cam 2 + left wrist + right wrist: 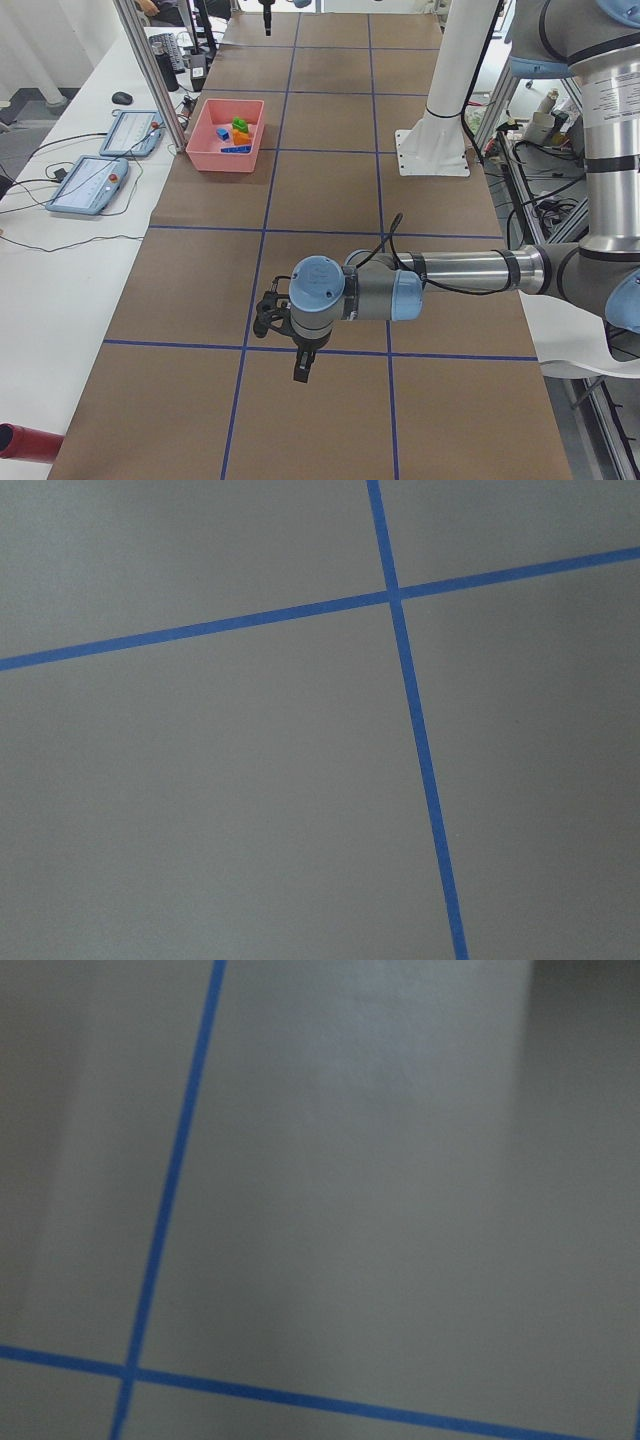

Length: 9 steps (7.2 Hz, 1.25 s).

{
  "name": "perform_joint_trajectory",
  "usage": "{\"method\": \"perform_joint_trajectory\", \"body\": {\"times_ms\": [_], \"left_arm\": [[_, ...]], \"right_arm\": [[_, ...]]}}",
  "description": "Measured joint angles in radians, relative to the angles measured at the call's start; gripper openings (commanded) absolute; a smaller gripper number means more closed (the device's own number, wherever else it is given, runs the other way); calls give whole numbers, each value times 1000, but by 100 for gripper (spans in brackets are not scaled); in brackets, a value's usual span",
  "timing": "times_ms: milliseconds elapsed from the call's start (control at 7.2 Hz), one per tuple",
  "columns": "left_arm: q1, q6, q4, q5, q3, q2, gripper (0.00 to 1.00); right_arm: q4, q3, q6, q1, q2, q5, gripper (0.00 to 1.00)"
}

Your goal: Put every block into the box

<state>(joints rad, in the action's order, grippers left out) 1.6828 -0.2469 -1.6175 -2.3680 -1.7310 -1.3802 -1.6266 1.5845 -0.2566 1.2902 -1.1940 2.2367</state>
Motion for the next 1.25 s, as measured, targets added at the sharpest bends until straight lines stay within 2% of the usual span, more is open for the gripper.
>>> {"method": "perform_joint_trajectory", "body": {"times_ms": [556,833,1250], "left_arm": [[0,0,-1,0,0,7,100],[1,-1,-6,0,-3,17,100],[2,0,-8,-1,-3,10,100]], "right_arm": [[1,234,211,144,-400,1,100],[5,263,230,178,-489,5,100],[11,262,223,182,-514,8,100]]}}
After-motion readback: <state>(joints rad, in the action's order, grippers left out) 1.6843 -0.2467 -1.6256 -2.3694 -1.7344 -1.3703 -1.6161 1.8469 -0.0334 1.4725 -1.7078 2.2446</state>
